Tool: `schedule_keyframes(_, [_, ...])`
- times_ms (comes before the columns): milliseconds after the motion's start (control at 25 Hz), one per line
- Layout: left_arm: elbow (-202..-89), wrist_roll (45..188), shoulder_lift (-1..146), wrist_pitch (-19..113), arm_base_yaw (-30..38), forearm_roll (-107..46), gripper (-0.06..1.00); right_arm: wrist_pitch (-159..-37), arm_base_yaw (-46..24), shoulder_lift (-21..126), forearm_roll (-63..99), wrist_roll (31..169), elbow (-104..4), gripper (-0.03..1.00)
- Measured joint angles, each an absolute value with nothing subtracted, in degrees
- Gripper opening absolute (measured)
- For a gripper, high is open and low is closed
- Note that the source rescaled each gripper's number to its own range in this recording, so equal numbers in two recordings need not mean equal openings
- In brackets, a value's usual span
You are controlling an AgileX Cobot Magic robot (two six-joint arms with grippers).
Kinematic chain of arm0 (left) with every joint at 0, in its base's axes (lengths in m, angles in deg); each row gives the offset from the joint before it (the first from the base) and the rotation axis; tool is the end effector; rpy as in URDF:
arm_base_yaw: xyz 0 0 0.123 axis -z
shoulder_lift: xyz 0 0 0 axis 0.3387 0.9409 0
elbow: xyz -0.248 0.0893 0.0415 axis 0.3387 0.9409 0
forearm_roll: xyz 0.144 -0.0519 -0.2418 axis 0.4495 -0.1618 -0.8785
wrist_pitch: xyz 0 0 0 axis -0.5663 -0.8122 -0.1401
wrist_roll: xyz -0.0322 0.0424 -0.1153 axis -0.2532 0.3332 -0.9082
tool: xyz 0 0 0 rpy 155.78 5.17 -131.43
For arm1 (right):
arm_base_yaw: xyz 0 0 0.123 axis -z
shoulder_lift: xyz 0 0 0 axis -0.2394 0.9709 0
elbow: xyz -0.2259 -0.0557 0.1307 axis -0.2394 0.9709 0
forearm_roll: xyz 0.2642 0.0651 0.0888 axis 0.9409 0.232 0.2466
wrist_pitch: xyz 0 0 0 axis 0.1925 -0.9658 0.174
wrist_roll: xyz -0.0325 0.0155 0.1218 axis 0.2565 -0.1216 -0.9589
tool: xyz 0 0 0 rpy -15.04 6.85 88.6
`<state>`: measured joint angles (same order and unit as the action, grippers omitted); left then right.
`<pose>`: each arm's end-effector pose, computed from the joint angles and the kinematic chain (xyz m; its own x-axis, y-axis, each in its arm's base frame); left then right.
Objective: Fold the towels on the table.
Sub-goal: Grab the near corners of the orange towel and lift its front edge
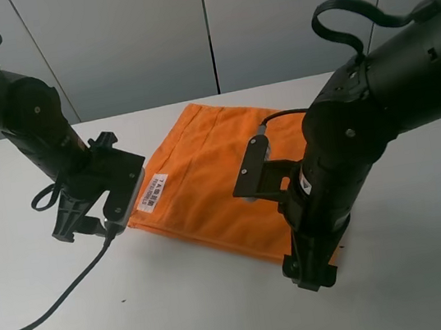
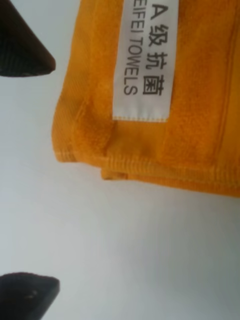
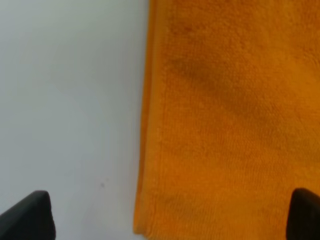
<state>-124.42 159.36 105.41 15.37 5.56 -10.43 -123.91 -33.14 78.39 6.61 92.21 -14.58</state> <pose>0.3291 -0.1465 0.0634 0.2855 0.9577 0.0353 0.9331 -0.2861 0.2177 0.2031 0.2107 0.0458 -0.4179 -0.9053 -0.0758 -0.9040 0.4227 -0.0642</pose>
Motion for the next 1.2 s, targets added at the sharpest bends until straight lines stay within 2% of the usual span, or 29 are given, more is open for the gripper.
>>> schedule_keyframes(360, [-123.1, 164.0, 105.9, 15.8, 5.6, -16.0, 1.00, -123.7, -33.4, 79.6, 5.2, 88.7, -14.6, 1.00])
schedule_keyframes(1200, [-122.0, 165.5, 110.9, 18.8, 5.6, -16.0, 1.00, -121.4, -33.4, 84.2, 3.5, 86.8, -13.6, 1.00])
